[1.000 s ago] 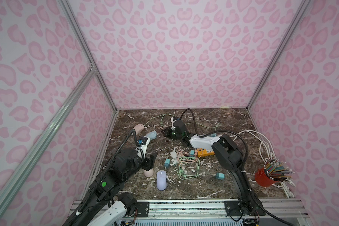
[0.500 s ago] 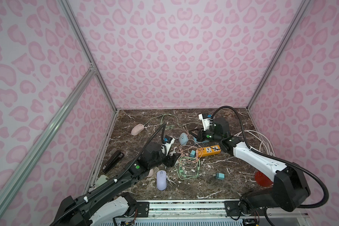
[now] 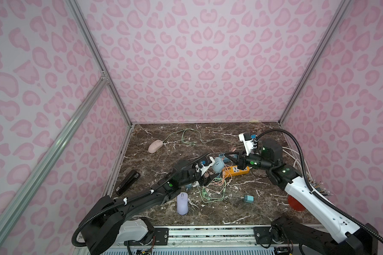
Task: Unplug the wireless mouse
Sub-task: Pick up the mouse from the center of the board.
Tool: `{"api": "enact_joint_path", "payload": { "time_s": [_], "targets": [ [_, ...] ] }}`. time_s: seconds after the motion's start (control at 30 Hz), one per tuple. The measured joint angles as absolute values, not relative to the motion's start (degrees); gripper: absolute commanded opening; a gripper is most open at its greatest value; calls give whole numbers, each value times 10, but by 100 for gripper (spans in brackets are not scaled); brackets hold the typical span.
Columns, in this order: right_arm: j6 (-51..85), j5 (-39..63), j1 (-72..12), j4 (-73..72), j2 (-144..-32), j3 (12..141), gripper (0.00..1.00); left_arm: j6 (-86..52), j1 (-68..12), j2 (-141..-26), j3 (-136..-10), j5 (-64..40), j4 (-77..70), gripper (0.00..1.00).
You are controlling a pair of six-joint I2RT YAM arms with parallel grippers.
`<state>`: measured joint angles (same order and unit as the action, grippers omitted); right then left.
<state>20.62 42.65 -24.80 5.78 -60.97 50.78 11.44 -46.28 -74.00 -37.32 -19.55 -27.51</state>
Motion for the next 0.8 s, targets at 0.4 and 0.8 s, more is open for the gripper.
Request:
{"api": "enact_joint_path", "payload": {
  "time_s": [0.4,0.8],
  "targets": [
    [248,514,-248,29,-601,525,0,147,-461,-751,-377,-254,-285,70],
    [270,538,-250,40,-612,573,0,144,-460,-717,-371,-259,-287,38]
  ]
}}
